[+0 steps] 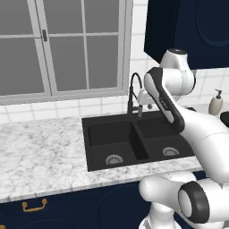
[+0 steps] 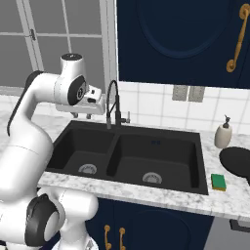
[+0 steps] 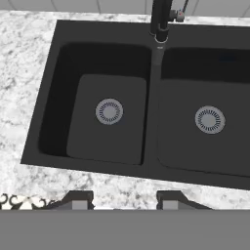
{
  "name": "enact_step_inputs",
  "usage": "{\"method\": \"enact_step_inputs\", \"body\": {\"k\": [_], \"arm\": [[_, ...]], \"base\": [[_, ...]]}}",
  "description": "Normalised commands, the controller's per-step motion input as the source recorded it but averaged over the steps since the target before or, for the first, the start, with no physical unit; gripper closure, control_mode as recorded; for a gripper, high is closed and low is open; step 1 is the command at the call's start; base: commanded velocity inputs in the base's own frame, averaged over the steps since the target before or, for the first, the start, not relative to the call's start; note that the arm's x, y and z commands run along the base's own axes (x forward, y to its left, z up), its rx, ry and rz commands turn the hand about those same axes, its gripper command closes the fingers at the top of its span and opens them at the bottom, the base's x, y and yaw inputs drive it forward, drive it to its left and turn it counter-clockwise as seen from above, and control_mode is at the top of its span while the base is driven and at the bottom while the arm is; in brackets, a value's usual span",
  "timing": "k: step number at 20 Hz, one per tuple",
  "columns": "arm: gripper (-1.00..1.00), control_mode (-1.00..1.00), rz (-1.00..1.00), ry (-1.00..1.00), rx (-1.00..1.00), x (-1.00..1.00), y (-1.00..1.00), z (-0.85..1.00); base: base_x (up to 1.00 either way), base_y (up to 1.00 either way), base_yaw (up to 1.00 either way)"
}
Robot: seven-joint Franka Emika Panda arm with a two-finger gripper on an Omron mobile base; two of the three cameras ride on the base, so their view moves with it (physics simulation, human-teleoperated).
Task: Pick the pan and sponge and place them into the sink. Then turn on the water.
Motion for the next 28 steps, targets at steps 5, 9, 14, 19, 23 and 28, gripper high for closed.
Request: {"method": "enact_step_inputs", "body": {"k": [5,9,14,19,23,28], "arm": [[-1.0,-1.0,0.0,0.0,0.0,-0.24,0.0,0.0],[-1.0,-1.0,0.0,0.0,0.0,-0.51,0.0,0.0],[-1.0,-1.0,0.0,0.0,0.0,-0.47,0.0,-0.04],[-1.0,-1.0,0.0,-0.01,0.0,-0.29,0.0,-0.15],[-1.0,-1.0,0.0,0.0,0.0,-0.19,-0.11,-0.29],[-1.0,1.0,-0.01,0.0,0.0,-0.03,-0.16,-0.14]], "base": [[0.0,0.0,0.0],[0.0,0.0,0.0],[0.0,0.0,0.0],[0.0,0.0,0.0],[0.0,0.0,0.0],[0.0,-0.06,0.0]]}}
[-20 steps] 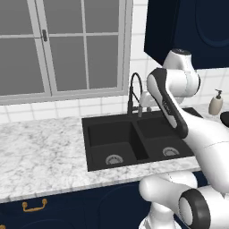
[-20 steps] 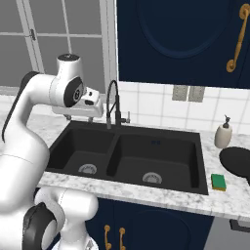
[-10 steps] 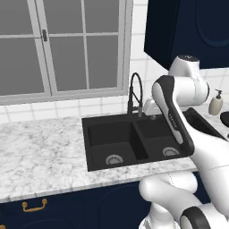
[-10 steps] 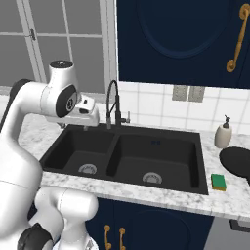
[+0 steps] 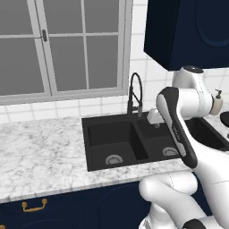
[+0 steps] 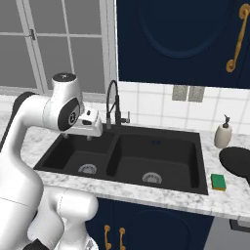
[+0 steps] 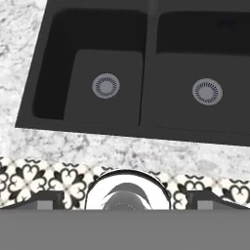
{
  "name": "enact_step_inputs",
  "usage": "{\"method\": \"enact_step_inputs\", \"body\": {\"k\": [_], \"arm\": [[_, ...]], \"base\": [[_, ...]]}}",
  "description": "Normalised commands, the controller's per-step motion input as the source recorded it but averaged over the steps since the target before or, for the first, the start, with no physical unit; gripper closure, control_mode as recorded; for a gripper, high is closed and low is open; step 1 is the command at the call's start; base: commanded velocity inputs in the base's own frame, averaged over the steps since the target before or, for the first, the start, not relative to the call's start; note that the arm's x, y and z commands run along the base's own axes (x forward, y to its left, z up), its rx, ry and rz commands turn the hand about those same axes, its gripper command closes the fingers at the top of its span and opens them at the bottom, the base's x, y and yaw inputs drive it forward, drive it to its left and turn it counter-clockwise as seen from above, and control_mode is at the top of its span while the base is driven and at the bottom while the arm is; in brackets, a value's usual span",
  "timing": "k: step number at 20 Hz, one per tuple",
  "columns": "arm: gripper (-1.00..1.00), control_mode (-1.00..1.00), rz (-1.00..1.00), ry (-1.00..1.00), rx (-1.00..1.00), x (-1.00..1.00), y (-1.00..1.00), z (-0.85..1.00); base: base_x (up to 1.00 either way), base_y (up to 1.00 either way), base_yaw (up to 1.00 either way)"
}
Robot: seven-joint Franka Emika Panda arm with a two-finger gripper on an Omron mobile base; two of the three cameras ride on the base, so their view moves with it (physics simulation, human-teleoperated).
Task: Pick the pan and sponge and place them into the sink. Then turn on the water.
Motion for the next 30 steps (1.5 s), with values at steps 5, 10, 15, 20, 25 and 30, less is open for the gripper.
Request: {"method": "enact_step_inputs", "body": {"k": [5,10,15,20,25,30], "arm": [[-1.0,1.0,0.0,0.0,0.0,0.0,0.0,0.0],[-1.0,1.0,0.0,0.0,0.0,0.0,0.0,0.0],[-1.0,1.0,0.0,0.0,0.0,0.0,0.0,0.0],[-1.0,-1.0,0.0,0.0,0.0,0.0,-0.07,0.0],[-1.0,-1.0,-0.02,0.0,0.0,0.11,-0.3,0.0],[-1.0,-1.0,-0.01,0.0,0.0,0.08,-0.53,0.0]], "base": [[0.0,-0.44,-0.01],[0.0,-0.53,-0.02],[0.0,-0.48,-0.02],[0.0,-0.35,-0.01],[0.0,0.0,0.0],[0.0,0.0,0.0]]}}
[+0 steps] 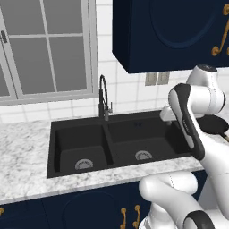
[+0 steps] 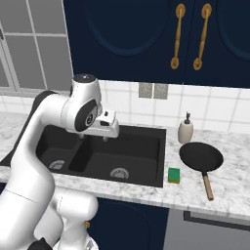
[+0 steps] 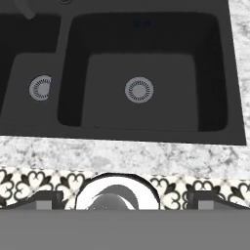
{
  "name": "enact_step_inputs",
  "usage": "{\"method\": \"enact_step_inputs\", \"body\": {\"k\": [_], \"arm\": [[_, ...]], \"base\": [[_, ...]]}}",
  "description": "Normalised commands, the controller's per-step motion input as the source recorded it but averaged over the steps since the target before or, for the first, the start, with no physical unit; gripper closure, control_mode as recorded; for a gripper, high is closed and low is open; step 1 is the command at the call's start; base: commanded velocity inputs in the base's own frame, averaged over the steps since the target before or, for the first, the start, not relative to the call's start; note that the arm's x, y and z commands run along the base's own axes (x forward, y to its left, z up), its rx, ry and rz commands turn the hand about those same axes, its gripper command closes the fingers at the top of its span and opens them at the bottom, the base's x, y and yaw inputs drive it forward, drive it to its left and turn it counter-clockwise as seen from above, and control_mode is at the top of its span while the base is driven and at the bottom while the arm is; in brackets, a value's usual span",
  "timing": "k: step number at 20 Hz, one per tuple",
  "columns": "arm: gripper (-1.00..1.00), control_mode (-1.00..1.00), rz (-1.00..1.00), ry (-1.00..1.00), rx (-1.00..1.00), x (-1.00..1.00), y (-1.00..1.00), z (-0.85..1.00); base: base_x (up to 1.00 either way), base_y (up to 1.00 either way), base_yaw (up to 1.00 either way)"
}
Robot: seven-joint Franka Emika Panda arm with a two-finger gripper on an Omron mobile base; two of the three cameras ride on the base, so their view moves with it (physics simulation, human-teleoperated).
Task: Pick the pan and sponge and place them into the sink. Then turn on the water.
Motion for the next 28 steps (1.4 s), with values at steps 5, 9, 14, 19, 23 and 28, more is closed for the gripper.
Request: {"method": "enact_step_inputs", "body": {"k": [5,9,14,19,23,28], "arm": [[-1.0,-1.0,0.0,0.0,0.0,0.08,-0.53,0.0],[-1.0,-1.0,0.0,0.0,0.0,0.06,-0.5,-0.01],[-1.0,-1.0,0.0,0.0,0.0,0.04,-0.47,-0.03],[-1.0,-1.0,0.0,0.0,0.0,0.0,-0.45,-0.05],[-1.0,-1.0,0.0,0.01,0.0,0.0,-0.43,-0.1],[-1.0,-1.0,0.0,0.07,0.0,0.0,-0.55,-0.15]], "base": [[0.0,0.0,0.0],[0.0,0.0,0.0],[0.0,0.0,0.0],[0.0,0.0,0.0],[0.0,0.0,0.0],[0.0,0.0,0.0]]}}
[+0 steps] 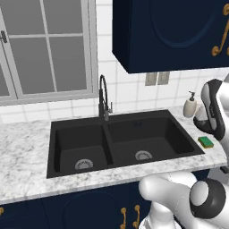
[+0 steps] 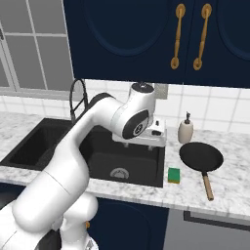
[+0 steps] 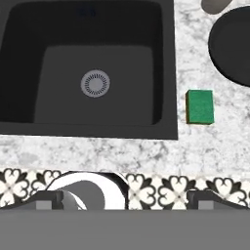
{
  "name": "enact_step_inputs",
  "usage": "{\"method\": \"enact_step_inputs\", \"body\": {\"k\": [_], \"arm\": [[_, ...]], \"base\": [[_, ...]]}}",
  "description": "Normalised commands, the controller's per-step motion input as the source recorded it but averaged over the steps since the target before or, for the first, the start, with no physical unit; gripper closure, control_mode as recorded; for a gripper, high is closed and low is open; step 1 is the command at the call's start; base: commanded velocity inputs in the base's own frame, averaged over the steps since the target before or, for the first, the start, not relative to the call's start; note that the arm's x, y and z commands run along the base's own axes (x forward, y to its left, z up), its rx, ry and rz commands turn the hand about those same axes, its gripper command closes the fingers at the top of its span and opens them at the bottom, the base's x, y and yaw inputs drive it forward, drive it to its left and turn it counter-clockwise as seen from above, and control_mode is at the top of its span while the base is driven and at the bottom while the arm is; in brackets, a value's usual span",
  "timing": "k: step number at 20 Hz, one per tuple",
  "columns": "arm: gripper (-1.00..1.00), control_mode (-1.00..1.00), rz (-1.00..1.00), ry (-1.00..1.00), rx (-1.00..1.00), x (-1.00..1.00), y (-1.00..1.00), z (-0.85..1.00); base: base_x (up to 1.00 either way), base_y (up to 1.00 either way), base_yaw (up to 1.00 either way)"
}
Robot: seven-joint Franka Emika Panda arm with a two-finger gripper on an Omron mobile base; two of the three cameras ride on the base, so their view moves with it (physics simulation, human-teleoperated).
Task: Pick the pan and sponge and place them into the sink. Then turn on the water.
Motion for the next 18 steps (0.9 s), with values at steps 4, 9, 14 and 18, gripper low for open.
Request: {"method": "enact_step_inputs", "body": {"k": [4,9,14,18], "arm": [[-1.0,-1.0,0.0,0.12,0.0,0.0,-0.64,-0.19],[-1.0,-1.0,0.0,0.11,-0.03,0.0,-0.58,-0.21],[-1.0,-1.0,0.0,0.1,-0.02,0.0,-0.54,-0.21],[-1.0,-1.0,0.0,0.1,-0.02,0.0,-0.48,-0.23]], "base": [[0.0,0.0,0.0],[0.0,0.0,0.0],[0.0,0.0,0.0],[0.0,0.0,0.0]]}}
